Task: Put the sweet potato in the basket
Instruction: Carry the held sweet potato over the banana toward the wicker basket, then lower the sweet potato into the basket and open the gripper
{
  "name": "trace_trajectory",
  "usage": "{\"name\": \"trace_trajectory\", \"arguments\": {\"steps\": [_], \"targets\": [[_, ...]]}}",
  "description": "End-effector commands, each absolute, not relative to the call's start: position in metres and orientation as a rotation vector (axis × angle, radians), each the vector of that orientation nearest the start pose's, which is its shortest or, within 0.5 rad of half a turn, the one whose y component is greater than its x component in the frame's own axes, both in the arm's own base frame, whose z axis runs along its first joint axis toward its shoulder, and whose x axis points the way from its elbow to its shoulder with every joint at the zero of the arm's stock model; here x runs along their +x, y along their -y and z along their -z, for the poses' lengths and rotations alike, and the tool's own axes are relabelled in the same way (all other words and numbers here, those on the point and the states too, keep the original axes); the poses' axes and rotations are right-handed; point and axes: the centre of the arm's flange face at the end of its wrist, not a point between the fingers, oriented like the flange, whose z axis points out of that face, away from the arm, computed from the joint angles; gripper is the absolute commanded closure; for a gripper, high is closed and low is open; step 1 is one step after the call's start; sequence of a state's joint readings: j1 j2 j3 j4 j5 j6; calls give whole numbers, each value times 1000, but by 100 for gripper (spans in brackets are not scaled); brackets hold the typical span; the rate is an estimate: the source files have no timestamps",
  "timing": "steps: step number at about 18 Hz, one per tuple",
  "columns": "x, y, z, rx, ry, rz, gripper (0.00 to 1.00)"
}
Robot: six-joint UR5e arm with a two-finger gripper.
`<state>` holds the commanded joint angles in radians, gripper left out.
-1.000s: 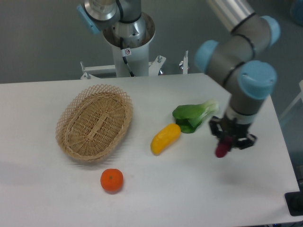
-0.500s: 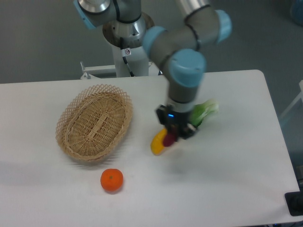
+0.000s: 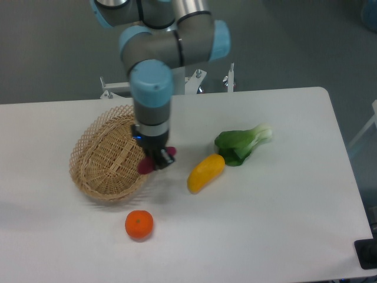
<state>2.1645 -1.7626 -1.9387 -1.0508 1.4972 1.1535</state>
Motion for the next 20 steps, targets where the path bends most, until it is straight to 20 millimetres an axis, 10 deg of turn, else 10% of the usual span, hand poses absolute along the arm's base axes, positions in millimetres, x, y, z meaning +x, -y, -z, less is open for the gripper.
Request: {"name": "trace_trajectory", "arguments": {"steps": [13, 17, 20], "targets": [[-129, -506, -220, -3088, -749, 249, 71], [-131, -508, -225, -3081, -753, 231, 8], [-133, -507, -232, -3080, -750, 206, 0]]}}
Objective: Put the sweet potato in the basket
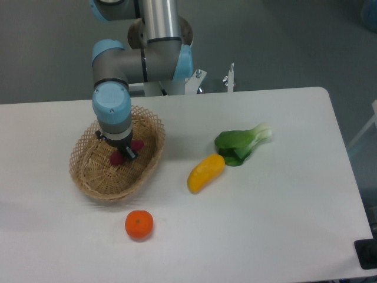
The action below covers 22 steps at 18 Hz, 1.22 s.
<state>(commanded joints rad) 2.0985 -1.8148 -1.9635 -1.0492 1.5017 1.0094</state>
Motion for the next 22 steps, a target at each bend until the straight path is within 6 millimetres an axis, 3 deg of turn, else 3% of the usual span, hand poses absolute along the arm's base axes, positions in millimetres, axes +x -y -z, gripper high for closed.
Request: {"name": "trace_trajectory", "arguments": {"steps": [2, 4, 7, 10, 14, 19, 22], "targets": [[-137, -507, -248, -3067, -742, 152, 0], [-147, -514, -278, -3035, -728, 60, 0], [-193, -516, -324, -3038, -646, -125, 0], [-242, -510, -359, -3012, -534, -198, 0], [-305, -477, -367, -3032, -654, -162, 0], [-373, -437, -373, -3003, -647, -140, 0], [-407, -436, -373, -2995, -685, -156, 0]]}}
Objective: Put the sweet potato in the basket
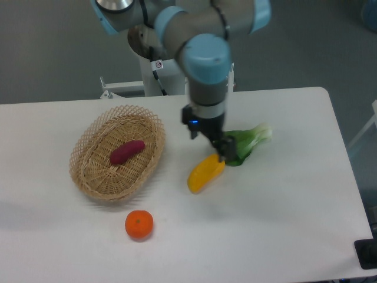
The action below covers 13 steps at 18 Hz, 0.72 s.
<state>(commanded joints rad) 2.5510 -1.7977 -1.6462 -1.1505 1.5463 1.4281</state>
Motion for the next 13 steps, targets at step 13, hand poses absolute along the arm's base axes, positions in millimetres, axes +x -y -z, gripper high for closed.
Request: {"name": "trace_trajectory", "arguments": {"steps": [13], "targets": [[-549, -381, -332, -3011, -667, -148, 0]]}}
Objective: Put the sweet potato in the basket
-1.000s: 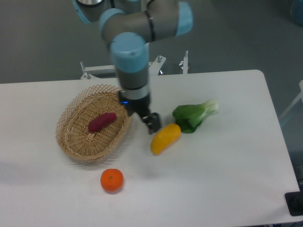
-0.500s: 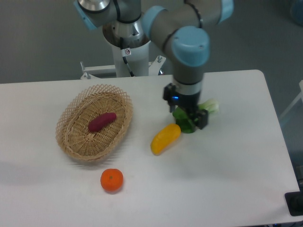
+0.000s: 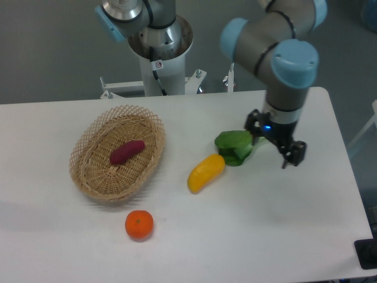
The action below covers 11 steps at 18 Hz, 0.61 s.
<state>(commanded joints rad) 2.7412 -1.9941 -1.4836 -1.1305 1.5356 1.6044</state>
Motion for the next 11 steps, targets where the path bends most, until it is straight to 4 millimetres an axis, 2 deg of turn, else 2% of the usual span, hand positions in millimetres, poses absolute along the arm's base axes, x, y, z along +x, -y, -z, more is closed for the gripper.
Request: {"name": "trace_trajectory", "arguments": {"steps": [1, 3, 11], "targets": [[-558, -372, -327, -3021, -640, -143, 0], [-562, -370, -320, -3026, -633, -132, 0], [-560, -370, -316, -3030, -636, -128, 0]]}}
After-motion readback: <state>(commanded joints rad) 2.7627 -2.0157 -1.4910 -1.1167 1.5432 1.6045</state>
